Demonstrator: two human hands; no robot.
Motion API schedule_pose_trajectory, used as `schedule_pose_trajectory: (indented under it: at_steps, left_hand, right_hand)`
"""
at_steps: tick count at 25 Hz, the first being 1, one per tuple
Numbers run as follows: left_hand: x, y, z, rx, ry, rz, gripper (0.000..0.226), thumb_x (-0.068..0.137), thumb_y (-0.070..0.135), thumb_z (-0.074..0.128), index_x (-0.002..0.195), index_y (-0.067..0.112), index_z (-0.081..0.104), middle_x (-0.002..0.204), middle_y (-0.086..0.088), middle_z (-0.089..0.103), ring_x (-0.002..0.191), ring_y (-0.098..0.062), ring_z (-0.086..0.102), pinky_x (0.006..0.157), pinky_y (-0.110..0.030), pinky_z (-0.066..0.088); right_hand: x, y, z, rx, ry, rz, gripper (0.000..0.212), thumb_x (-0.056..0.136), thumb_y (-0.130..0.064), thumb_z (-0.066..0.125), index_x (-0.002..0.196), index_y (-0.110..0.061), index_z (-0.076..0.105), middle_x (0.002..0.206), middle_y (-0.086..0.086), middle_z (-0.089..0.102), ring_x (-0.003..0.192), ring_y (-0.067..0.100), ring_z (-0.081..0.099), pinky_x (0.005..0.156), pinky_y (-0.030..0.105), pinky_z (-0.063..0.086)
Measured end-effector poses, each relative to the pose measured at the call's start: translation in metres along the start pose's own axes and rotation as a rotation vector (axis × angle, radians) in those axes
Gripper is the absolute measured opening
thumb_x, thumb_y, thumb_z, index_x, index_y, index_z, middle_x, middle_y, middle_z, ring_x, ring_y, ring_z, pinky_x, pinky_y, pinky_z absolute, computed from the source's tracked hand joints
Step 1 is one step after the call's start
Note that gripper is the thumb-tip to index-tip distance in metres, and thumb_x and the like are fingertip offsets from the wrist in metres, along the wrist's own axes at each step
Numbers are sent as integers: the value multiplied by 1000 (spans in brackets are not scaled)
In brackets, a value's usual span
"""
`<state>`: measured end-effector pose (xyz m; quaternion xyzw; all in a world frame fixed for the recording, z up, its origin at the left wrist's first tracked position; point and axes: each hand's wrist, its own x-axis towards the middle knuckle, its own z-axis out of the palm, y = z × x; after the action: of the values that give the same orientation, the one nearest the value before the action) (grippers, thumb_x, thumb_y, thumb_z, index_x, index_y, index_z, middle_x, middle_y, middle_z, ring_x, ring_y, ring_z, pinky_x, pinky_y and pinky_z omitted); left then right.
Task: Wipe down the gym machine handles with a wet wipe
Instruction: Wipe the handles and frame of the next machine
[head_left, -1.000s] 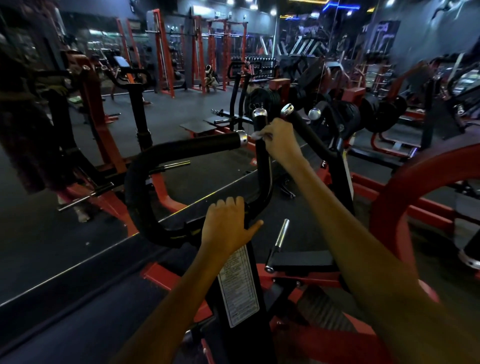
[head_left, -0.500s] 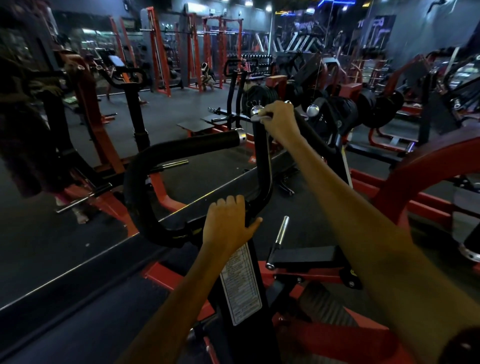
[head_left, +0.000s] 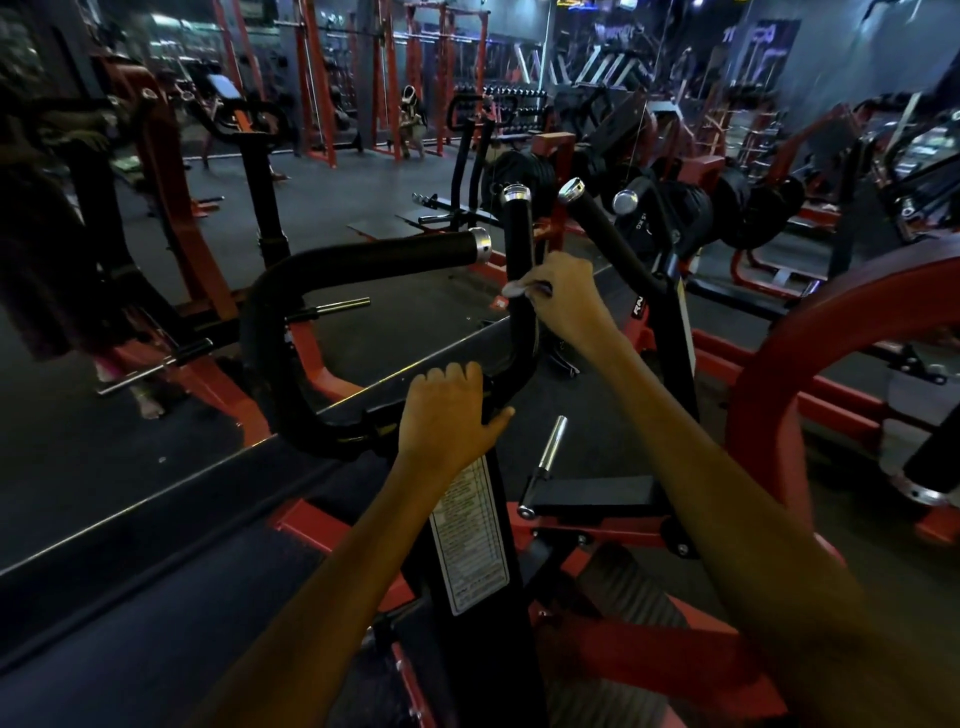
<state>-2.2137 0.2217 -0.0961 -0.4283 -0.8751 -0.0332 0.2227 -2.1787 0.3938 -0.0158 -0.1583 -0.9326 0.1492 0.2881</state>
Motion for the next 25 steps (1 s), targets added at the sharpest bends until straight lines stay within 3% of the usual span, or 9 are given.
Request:
schedule_pose_trajectory:
  at_steps: [4, 6, 8, 10, 12, 14, 16, 19, 25]
  left_hand:
    - [0, -2, 1, -11, -6, 3, 59, 91, 64, 34, 116, 12, 48, 105, -4, 58, 93, -19, 57, 78, -30, 40]
    - [0, -2, 0, -8, -7, 8, 59, 90, 64, 34, 116, 12, 48, 105, -4, 58, 93, -18, 56, 77, -29, 40]
    - [0, -1, 0, -9, -8, 3, 60, 90, 64, 34, 116, 12, 48, 106, -4, 58, 94, -18, 56, 78, -29, 40]
    - [0, -1, 1, -29, -5, 7, 59, 90, 64, 35, 116, 13, 48, 107, -4, 58, 94, -18, 57, 79, -29, 41]
    - [-1, -2, 0, -45, 1, 10, 58, 90, 63, 36, 116, 13, 48, 107, -3, 58, 95, -17, 57, 80, -28, 41]
    - [0, -3, -1, -49, 7, 12, 57, 91, 63, 37, 117, 13, 48, 108, -3, 58, 95, -17, 57, 81, -28, 41]
    - [-1, -4, 0, -50, 8, 18, 57, 91, 62, 36, 118, 13, 48, 108, -3, 58, 95, -17, 57, 82, -28, 41]
    - [0, -3, 1, -51, 15, 23, 56, 91, 62, 36, 117, 14, 47, 108, -3, 58, 95, -17, 56, 82, -28, 41]
    - [0, -3, 1, -59, 12, 16, 55, 91, 61, 37, 115, 14, 48, 106, -4, 58, 95, -18, 56, 81, -29, 40]
  right_hand:
    - [-27, 4, 9, 31, 20, -32, 20, 86, 2, 57, 100, -2, 71, 95, 5, 57, 86, 8, 51, 67, -6, 30]
    - [-33, 8, 4, 54, -81, -39, 16, 84, 1, 61, 95, -1, 72, 84, 3, 61, 71, -5, 51, 63, -4, 34]
    - [-24, 11, -9, 125, -145, -22, 11, 82, -5, 67, 89, 0, 73, 62, -6, 63, 53, -6, 55, 57, 2, 41]
    - [0, 11, -23, 167, -4, 14, 13, 83, -12, 67, 89, -2, 73, 52, -15, 57, 50, -4, 55, 54, 6, 41]
    - [28, 7, -30, 160, 159, 21, 14, 84, -4, 62, 92, 1, 72, 63, -9, 62, 52, -4, 54, 56, 6, 38]
    - [54, 1, -28, 139, 202, 15, 18, 85, 1, 57, 96, 3, 71, 78, 2, 66, 55, -7, 55, 57, 2, 38]
    - [71, -1, -18, 103, 182, 38, 20, 87, -1, 54, 98, 1, 70, 91, 9, 67, 68, -1, 59, 62, 3, 38]
    - [72, 3, -9, -60, 133, 6, 24, 91, -5, 49, 104, -2, 69, 102, 12, 57, 93, 20, 56, 79, 16, 37]
    - [40, 1, -6, -304, -67, -232, 25, 93, -6, 49, 110, 0, 65, 111, 16, 54, 101, 25, 55, 84, 23, 39]
